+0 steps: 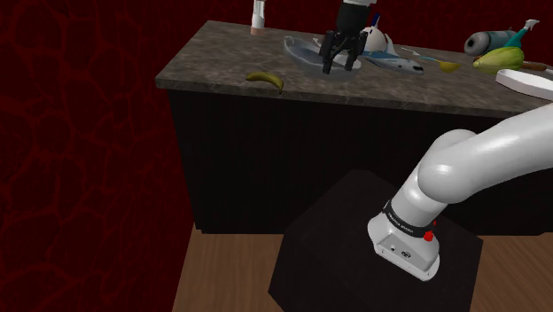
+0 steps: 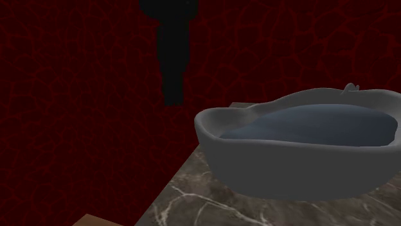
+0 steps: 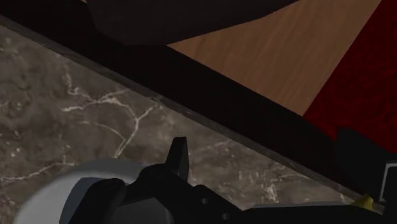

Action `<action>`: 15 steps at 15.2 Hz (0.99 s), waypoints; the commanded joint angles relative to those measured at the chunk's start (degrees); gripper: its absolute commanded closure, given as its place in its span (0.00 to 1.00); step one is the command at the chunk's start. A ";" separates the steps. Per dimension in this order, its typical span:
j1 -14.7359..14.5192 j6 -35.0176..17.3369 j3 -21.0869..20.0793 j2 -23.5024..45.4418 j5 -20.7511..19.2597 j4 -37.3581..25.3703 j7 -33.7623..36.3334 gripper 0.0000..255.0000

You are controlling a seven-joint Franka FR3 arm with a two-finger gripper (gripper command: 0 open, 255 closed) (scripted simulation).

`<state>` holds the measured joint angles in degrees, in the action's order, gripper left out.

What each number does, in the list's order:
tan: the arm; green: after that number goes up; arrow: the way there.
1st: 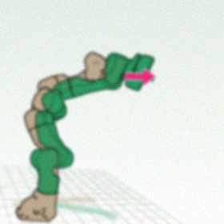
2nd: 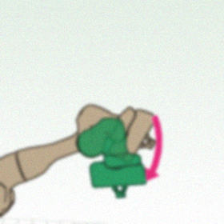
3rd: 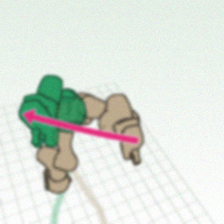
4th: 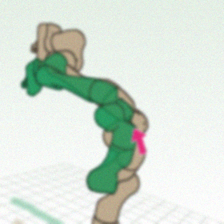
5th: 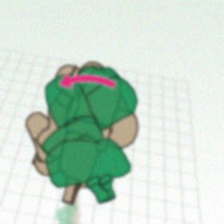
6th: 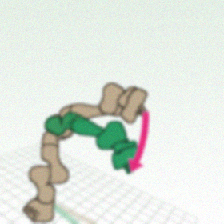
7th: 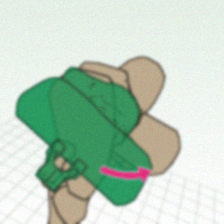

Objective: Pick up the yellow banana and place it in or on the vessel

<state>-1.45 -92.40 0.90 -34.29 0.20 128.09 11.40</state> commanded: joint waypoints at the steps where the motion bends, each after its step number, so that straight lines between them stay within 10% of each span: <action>1: -0.58 -2.48 -0.64 3.43 0.51 -1.44 0.28 0.00; 15: -3.60 -12.17 -4.87 25.29 1.58 -16.30 2.76 0.00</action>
<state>-4.98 -103.81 -3.87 -9.25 1.76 111.36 14.09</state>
